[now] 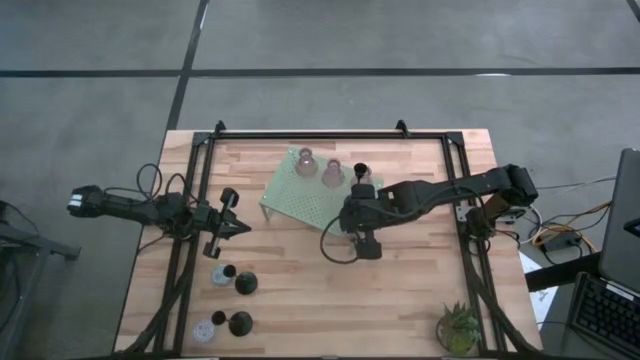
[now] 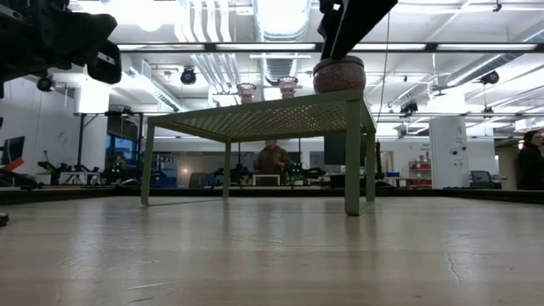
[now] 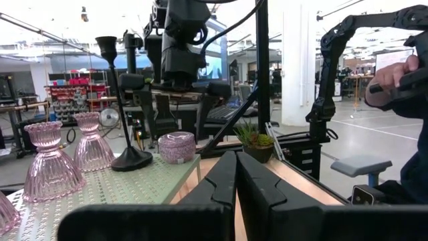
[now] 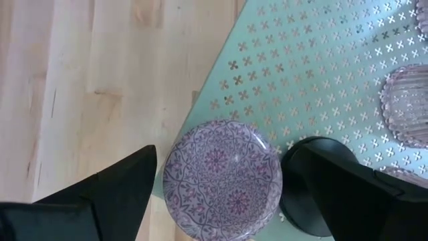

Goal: Pick & Place candle stick holders
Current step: Put the purple patterned scented candle on the shelf

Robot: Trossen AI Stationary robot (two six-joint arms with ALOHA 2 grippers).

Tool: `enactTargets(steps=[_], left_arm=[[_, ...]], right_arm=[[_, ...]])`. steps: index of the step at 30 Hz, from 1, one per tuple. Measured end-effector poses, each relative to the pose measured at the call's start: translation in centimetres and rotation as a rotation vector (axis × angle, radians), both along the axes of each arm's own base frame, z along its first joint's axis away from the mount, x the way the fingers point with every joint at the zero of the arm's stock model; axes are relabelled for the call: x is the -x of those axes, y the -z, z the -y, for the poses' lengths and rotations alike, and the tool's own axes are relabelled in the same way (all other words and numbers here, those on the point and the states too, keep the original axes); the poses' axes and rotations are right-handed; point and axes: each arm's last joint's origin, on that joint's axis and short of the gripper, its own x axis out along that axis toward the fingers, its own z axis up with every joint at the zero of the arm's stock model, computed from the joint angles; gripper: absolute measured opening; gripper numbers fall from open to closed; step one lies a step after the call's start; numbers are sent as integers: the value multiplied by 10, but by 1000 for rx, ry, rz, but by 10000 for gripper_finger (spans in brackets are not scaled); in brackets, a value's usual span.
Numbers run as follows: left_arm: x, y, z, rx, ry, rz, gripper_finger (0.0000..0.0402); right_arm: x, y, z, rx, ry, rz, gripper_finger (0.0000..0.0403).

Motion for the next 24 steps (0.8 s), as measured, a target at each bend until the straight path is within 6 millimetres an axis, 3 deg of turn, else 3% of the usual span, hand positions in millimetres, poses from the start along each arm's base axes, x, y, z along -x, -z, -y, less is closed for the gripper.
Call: enactTargets(steps=[18,24], left_arm=[[0,0,0,0,0,0,16],[0,0,0,0,0,0,16]], right_arm=[[-3,-10,-6,0,-35,57,358],[-2,-14,-19,-3,-72,69,358]])
